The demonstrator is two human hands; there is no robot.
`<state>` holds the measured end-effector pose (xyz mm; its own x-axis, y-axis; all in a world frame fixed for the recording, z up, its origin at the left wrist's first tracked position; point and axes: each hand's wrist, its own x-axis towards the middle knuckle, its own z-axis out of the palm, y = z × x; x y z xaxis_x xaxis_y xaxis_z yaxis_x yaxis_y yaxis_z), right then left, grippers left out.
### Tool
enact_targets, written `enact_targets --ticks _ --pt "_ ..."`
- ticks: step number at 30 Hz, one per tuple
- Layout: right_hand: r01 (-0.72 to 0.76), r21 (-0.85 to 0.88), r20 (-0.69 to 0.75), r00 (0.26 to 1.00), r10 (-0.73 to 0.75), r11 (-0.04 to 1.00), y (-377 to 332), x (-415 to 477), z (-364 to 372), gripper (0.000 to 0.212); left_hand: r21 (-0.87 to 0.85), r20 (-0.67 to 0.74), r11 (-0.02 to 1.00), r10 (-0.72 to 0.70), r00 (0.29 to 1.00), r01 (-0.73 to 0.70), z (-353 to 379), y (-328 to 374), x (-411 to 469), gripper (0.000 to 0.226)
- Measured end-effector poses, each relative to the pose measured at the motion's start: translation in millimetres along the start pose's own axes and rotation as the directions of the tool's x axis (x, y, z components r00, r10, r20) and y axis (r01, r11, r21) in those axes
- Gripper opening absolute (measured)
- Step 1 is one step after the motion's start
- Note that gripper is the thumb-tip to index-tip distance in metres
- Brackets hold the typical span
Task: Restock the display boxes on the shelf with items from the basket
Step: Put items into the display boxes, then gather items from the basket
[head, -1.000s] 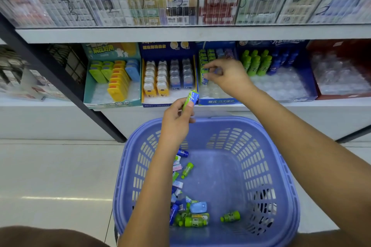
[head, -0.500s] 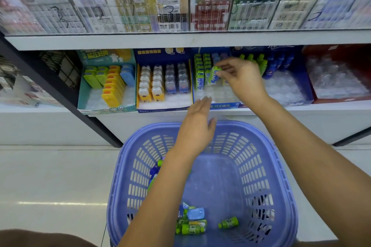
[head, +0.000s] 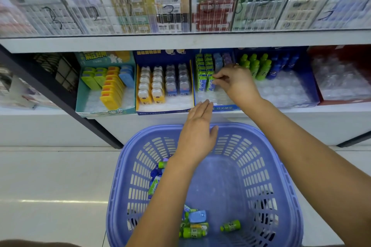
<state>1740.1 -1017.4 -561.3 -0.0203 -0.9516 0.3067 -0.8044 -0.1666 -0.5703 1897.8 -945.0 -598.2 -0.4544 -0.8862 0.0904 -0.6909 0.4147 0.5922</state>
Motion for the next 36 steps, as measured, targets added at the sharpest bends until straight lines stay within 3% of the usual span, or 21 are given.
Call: enact_targets --ticks 3,6,10,12,14,16,20,23,26,29,36 --pt "0.027 -0.08 0.011 1.0 -0.026 0.996 -5 2 2 0.019 -0.031 0.012 1.0 -0.002 1.0 0.002 2 -5 0 0.062" --pt "0.032 -0.17 0.124 0.992 -0.011 0.985 -12 8 -5 0.023 -0.101 0.017 0.995 0.019 1.0 -0.017 0 -8 -1 0.056" --pt "0.031 -0.229 0.136 0.991 0.0 0.973 -22 -11 -4 0.036 -0.401 -0.185 0.915 -0.039 0.982 -0.04 -4 -11 -18 0.027" --pt "0.02 -0.139 0.11 0.994 -0.005 0.99 -30 -34 6 0.027 -0.447 -0.155 0.893 -0.135 0.979 0.053 -2 -21 -29 0.021" --pt "0.012 -0.108 0.223 0.975 0.012 0.994 -34 -59 25 0.015 -0.304 -0.008 0.928 -0.227 0.974 0.214 3 -38 -36 0.019" --pt "-0.004 -0.151 0.459 0.885 0.074 0.988 -33 -86 53 0.014 -0.072 0.132 0.924 -0.365 0.922 0.376 11 -60 -44 0.022" --pt "0.003 -0.268 0.801 0.556 0.221 0.963 -18 -153 109 0.031 0.229 0.416 0.804 -0.59 0.692 0.549 31 -94 -80 0.025" --pt "0.008 -0.318 0.896 0.33 0.297 0.948 -2 -196 139 0.05 0.367 0.606 0.805 -0.588 0.536 0.467 52 -114 -108 0.03" --pt "0.003 -0.334 0.919 0.226 0.324 0.943 11 -220 159 0.054 0.361 0.689 0.855 -0.514 0.511 0.372 65 -123 -121 0.039" --pt "-0.025 -0.333 0.922 0.198 0.331 0.943 19 -237 170 0.048 0.393 0.7 0.879 -0.476 0.533 0.27 71 -131 -123 0.043" --pt "-0.103 -0.296 0.907 0.281 0.313 0.95 40 -245 179 0.038 0.625 0.635 0.781 -0.496 0.592 -0.016 95 -141 -127 0.033"
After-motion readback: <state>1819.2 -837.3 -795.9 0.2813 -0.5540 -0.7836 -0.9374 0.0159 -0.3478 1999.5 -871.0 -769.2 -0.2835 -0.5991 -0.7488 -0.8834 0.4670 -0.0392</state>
